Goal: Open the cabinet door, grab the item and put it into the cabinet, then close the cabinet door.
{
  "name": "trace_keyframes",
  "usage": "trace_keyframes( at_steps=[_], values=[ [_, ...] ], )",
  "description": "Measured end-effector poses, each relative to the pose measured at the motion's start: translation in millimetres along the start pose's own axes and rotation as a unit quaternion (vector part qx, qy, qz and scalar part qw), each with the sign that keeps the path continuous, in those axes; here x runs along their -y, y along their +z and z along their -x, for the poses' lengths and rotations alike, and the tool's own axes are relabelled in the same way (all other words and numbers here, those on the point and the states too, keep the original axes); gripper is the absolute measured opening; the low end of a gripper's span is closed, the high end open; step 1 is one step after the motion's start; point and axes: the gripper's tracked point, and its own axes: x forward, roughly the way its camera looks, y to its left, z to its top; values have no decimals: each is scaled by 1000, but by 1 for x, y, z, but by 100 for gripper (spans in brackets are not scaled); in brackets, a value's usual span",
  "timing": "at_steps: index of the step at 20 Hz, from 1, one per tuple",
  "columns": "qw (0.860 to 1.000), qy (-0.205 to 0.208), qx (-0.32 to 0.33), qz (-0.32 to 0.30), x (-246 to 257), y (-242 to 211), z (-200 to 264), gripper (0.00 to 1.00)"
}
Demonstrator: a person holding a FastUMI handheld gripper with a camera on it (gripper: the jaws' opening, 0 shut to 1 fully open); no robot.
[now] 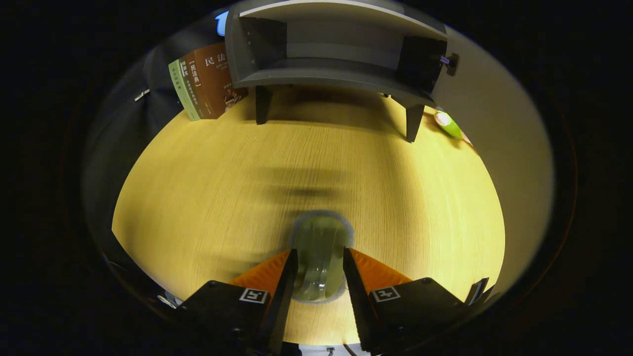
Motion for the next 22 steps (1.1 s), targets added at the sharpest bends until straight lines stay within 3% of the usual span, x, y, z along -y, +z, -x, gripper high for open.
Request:
trace_keyframes(
  at_steps=[4,5,6,8,9,15,22],
  values=[
    [1000,-4,-2,-2,3,2,-6,30],
    [1000,-3,-2,-4,4,6,-3,30],
    [1000,5,-8,4,2,2,-6,22],
    [1000,4,-6,8,7,5,-7,22],
    [1000,3,-6,16,10,5,-7,10],
    [999,21,38,-7,18,38,49,10],
    [984,-4,176,17,44,160,134,10]
  ],
)
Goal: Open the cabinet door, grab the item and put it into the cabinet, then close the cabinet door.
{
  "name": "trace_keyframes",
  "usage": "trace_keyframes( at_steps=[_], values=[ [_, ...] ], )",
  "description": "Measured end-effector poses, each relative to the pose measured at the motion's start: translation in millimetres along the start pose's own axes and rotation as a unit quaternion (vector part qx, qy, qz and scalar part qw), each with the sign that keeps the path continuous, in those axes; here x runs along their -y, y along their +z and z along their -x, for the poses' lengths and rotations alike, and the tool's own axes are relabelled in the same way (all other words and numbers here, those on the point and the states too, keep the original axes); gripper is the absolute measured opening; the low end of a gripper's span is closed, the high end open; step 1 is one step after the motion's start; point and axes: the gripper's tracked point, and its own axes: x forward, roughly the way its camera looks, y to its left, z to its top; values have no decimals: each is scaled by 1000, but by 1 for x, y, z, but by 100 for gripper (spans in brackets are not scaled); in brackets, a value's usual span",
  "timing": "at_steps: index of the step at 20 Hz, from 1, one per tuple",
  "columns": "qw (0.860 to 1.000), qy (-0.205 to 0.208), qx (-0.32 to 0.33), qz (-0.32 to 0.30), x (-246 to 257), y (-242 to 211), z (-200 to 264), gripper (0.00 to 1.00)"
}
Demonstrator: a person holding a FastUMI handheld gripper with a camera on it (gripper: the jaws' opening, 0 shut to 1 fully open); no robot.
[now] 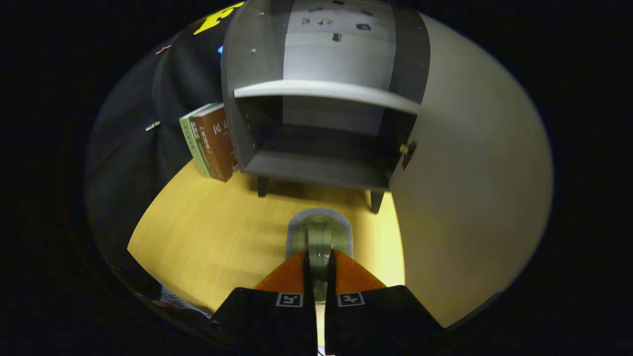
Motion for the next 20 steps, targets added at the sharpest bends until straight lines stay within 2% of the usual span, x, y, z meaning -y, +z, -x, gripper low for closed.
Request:
trace_keyframes(
  at_steps=[7,11,15,20],
  values=[
    [991,-18,136,4,21,156,19,10],
    [984,-17,178,12,24,209,14,10],
    [979,-15,204,16,20,263,-16,10],
    [979,-16,204,-2,19,303,-63,10]
  ],
)
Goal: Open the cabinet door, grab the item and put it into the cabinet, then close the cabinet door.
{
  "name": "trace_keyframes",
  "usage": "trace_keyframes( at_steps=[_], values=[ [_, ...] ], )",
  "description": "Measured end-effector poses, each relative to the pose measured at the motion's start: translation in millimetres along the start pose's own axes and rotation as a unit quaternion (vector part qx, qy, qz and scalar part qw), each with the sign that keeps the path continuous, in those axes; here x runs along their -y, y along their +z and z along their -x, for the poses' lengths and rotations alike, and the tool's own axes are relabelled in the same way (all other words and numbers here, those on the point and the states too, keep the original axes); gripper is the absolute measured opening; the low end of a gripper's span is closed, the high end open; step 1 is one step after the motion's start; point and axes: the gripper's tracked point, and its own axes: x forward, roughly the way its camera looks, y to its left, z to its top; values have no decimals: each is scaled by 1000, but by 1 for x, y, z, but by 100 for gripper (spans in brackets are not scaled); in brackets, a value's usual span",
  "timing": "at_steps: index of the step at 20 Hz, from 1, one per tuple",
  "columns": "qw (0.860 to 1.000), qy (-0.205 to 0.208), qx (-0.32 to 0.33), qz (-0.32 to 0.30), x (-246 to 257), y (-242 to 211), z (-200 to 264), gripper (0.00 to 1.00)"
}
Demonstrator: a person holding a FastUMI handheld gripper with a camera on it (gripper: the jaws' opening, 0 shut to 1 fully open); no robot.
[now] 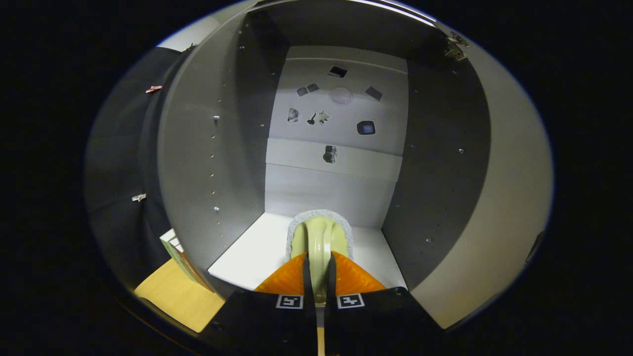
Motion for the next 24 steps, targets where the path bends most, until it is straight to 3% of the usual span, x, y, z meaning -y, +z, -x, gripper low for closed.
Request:
trace_keyframes(
  at_steps=[10,12,18,24],
  values=[
    [998,-5,-62,-23,-2,-21,-101,11],
    [998,-11,-61,-18,2,-23,-108,18],
    [997,-22,-69,-18,13,-35,-124,25],
    [1000,-5,-21,-11,4,-13,-120,44]
  ],
)
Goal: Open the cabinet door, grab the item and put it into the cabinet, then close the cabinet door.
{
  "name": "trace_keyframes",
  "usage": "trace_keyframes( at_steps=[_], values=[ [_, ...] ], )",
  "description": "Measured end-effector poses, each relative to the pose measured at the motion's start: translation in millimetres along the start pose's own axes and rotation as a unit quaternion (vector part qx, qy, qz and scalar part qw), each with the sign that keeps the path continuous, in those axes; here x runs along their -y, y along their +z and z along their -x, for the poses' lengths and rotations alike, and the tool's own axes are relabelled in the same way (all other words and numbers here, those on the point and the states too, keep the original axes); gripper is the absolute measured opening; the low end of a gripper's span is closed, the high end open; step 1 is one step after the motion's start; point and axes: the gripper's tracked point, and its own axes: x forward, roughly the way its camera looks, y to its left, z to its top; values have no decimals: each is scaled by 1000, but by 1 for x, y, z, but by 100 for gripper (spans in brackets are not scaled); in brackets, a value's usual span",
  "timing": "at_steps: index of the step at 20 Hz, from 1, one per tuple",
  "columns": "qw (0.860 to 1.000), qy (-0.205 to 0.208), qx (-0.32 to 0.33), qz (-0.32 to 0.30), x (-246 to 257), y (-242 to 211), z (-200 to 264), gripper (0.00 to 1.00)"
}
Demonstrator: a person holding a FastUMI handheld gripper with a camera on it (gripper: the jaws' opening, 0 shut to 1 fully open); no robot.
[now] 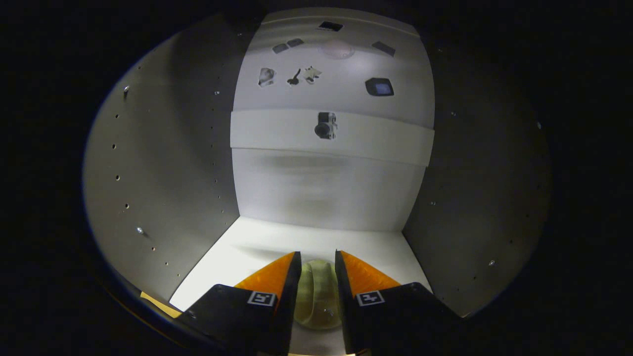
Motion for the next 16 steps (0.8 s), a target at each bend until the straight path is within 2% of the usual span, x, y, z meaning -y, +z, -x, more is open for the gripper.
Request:
trace_keyframes(
  at_steps=[2,6,10,11,13,15,16],
  values=[
    [999,9,30,7,-4,17,14,46],
    [997,21,78,5,-10,47,55,58],
    [993,17,119,-5,-8,66,105,74],
    [992,10,123,0,-5,67,116,83],
    [992,5,126,12,-5,64,140,93],
    [992,6,124,11,-9,58,168,99],
    [993,8,120,7,-11,53,182,99]
  ],
)
